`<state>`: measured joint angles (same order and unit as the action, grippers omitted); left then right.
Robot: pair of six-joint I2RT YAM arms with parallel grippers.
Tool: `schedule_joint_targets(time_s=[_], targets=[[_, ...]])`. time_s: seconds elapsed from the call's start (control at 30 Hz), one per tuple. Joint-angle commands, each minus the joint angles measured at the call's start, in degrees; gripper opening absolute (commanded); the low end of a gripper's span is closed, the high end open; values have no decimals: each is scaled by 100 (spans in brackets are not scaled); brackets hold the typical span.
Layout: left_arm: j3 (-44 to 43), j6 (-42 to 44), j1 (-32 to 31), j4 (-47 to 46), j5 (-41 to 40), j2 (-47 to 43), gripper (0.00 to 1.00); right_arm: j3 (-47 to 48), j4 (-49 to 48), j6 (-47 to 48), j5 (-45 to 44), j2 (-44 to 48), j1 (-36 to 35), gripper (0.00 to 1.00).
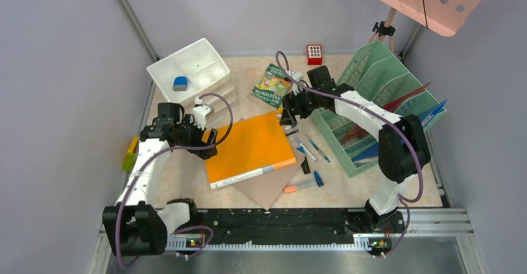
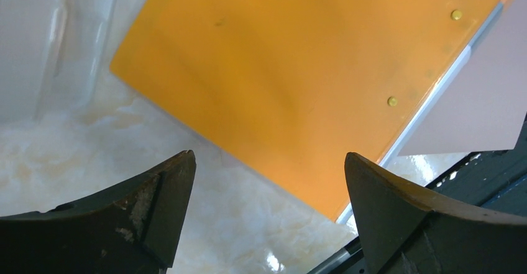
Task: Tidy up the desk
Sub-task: Move the folder to the center of the board, then pick up the folder from the center of the board.
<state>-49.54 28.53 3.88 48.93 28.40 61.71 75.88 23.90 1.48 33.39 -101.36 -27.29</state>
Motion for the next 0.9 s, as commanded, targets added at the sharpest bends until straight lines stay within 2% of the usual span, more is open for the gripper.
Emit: schedule_joint_targets(time_s=[0.0,0.1,0.37,0.63,0.87], targets=[[-22,-586,-358,-688,3,439,95,63,401,1487,-342,729,-381,82],[-159,-840,-625,-839,-21,784,94,-534,224,2078,-911,1234,-836,82],[-469,-1218,-865,-884,-103,1743,93,-1933,-698,3059,-1634,2115,-1654,83],[-519,-1164,-918,-826,-128,2307,91,-2319,-1335,3907,-3070,1663,-2968,84],[-632,-1073,-991,-699,-110,2624,88,-2499,-1541,4297,-3653,1376,-3499,83]])
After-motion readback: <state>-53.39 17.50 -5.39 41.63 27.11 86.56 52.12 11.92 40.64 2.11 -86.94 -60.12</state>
